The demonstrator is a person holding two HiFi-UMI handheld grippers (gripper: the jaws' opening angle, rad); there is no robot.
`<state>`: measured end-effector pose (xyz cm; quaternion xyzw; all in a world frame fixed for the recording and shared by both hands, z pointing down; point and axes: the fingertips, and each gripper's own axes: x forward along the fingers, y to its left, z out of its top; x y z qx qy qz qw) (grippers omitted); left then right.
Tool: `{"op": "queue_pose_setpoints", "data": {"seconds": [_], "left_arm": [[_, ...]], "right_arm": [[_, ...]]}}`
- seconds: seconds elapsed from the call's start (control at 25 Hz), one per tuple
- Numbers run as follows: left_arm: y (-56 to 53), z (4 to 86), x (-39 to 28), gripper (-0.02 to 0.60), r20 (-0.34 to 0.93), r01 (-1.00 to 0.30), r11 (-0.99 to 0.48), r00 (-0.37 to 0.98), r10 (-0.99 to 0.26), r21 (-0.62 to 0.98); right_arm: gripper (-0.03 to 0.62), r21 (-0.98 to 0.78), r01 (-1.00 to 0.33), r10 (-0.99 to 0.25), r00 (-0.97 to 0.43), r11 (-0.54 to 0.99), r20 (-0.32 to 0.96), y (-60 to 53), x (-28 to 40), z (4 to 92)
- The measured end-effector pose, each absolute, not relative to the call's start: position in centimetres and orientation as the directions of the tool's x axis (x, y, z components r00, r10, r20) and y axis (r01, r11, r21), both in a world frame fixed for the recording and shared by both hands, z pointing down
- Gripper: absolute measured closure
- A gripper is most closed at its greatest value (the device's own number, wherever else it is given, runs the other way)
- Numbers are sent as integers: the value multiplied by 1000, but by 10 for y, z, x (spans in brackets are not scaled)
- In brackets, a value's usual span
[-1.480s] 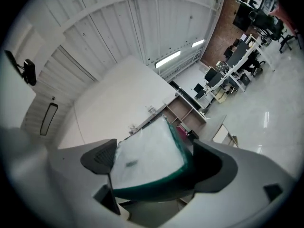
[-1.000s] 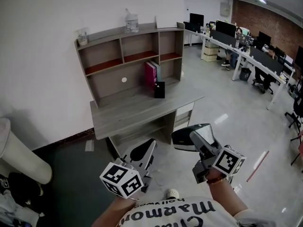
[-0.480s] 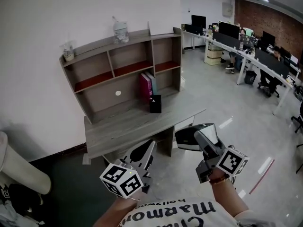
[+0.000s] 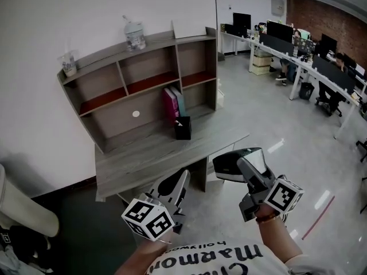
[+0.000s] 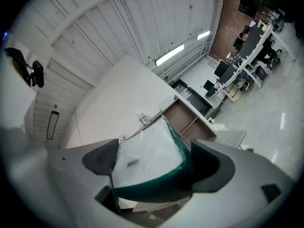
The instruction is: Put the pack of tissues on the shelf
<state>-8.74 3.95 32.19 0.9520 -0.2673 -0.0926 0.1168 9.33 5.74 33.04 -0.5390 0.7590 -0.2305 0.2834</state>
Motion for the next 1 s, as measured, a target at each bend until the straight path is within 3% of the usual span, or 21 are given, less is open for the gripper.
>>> {"op": "queue_pose_setpoints", "data": {"seconds": [0.6, 1.0], "left_arm": [[-5, 343, -55, 563, -65, -476, -828, 855, -514, 295], [-84, 339, -29, 563, -105, -431, -843, 869, -484, 321]], "right_arm": [[114, -684, -671, -955, -258, 286, -147, 16, 116, 350], [115, -664, -703, -964, -236, 254, -119, -51, 138, 347]]}}
